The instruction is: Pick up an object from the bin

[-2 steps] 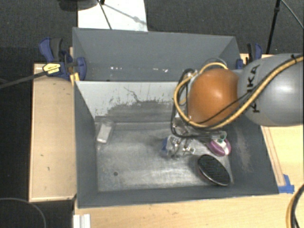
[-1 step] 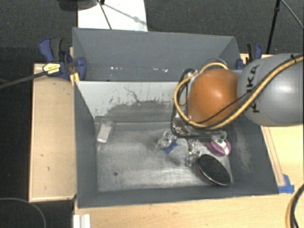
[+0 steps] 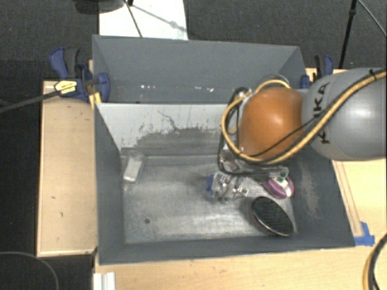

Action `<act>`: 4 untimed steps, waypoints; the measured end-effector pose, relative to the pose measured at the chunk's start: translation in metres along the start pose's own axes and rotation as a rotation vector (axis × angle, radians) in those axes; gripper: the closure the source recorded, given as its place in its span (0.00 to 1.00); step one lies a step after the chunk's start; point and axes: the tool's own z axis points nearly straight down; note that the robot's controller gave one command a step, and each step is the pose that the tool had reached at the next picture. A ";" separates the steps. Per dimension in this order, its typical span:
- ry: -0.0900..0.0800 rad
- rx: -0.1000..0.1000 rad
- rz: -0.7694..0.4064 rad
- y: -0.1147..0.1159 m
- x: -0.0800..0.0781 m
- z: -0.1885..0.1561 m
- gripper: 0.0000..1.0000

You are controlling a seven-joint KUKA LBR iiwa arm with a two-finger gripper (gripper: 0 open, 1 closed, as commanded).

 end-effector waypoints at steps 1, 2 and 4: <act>0.001 -0.001 0.002 0.000 0.000 0.000 0.00; -0.005 0.005 -0.388 -0.045 0.011 0.025 0.00; -0.008 0.012 -0.678 -0.033 -0.012 0.025 1.00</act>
Offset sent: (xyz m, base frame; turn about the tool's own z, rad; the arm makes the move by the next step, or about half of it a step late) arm 0.0000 0.0000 0.0000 0.0000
